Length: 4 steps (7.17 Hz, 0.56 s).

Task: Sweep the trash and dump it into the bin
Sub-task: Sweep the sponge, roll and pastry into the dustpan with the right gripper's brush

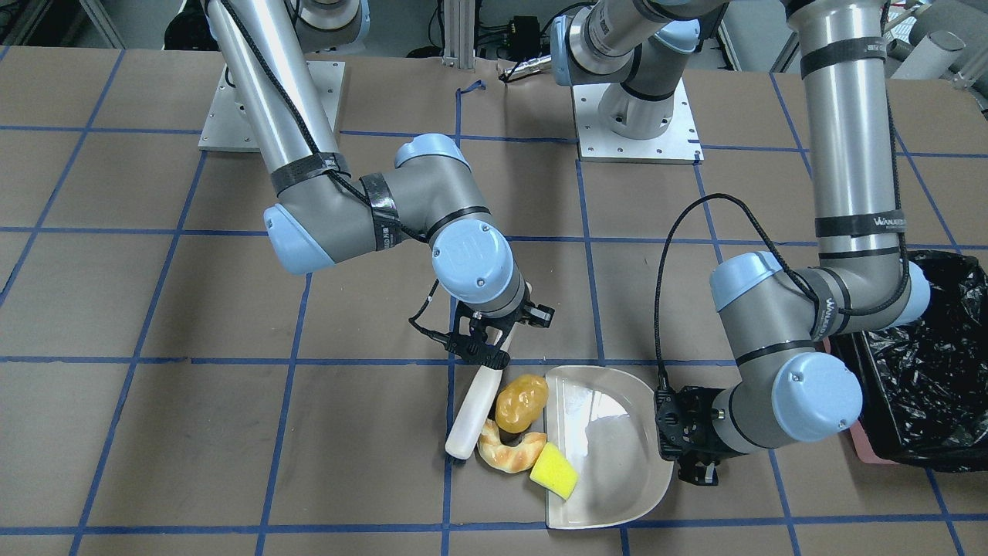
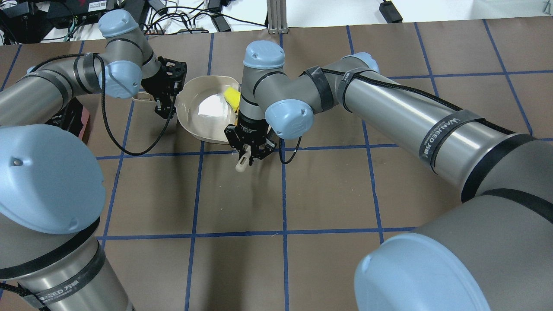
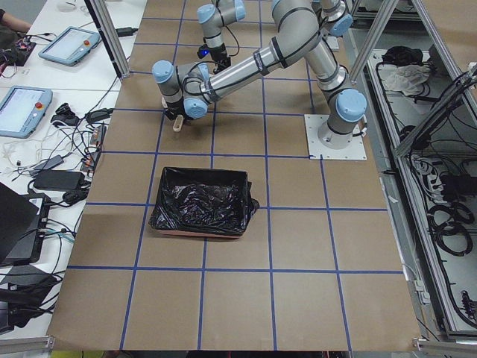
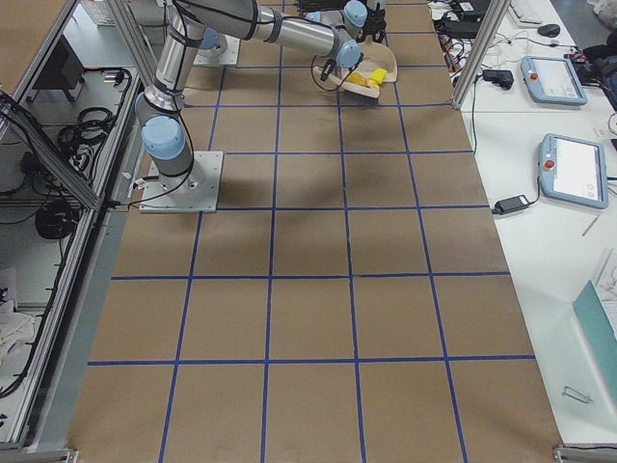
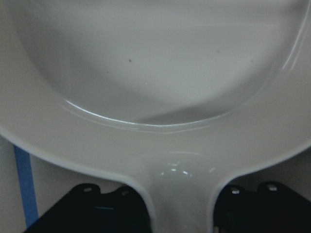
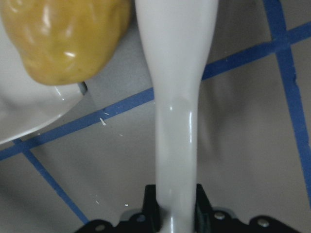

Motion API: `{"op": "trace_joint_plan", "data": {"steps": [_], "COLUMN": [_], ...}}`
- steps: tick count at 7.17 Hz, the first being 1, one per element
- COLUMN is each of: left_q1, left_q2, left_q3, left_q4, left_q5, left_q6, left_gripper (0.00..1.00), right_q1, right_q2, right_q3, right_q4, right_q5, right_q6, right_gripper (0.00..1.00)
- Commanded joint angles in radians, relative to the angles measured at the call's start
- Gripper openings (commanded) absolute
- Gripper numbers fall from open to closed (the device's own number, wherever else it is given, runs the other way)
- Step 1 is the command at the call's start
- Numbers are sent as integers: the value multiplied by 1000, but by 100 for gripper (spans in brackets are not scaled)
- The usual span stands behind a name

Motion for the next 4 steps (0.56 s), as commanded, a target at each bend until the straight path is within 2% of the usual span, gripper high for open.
{"op": "trace_joint_plan", "data": {"steps": [1, 4], "left_q1": [0, 5], "left_q2": [0, 0], "left_q3": [0, 0], "left_q4": [-2, -2], "left_q5": [0, 0], "left_q6": [0, 4], "left_gripper": [5, 5], "right_q1": [0, 12], "right_q2": [17, 51], "right_q3": [-15, -64], "right_q4": [-36, -41], "right_q5": [27, 27], "right_q6": [-17, -68], "right_gripper": [24, 24]}}
